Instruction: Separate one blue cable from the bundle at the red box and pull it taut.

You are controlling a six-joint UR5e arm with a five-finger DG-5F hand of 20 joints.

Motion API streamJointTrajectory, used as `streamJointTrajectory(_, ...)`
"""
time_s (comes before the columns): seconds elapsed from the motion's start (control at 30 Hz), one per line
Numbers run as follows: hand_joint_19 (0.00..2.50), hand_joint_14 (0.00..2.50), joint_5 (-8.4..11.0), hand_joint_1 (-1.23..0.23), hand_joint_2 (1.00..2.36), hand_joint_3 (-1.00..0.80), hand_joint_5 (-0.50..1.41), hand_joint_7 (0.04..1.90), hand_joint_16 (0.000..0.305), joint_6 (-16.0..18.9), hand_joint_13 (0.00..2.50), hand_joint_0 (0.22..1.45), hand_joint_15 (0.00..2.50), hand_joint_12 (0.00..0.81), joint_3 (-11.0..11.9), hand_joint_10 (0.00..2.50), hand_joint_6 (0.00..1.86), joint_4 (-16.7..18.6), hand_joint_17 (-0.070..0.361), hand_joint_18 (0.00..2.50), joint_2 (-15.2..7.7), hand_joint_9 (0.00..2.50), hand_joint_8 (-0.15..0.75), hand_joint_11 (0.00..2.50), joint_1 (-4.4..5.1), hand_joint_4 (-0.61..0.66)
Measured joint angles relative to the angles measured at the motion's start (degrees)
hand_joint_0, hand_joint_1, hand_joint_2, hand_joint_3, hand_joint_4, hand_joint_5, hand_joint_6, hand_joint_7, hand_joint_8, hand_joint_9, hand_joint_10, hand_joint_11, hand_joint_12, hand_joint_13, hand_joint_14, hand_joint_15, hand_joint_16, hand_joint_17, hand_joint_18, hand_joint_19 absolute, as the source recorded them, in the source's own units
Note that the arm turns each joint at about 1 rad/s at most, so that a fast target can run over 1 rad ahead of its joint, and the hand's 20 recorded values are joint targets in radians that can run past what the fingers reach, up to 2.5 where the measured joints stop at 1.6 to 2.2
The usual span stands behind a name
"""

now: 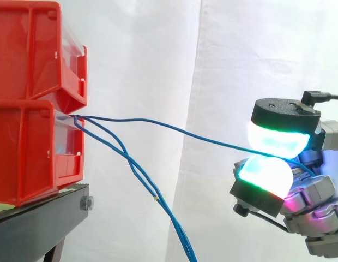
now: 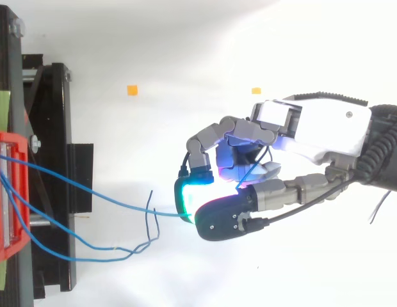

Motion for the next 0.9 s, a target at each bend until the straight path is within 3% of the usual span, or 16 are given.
streamJointTrajectory(0.9, 1.79, 2.5, 0.0, -0.75, 1.02, 0.06, -0.19, 1.49, 0.037, 0.0, 0.68, 0.75, 1.68, 0.395, 0.0, 2.5, 0.94, 0.0, 0.084, 1.16, 0.0, 0.3, 0.315, 1.62, 0.0, -0.12)
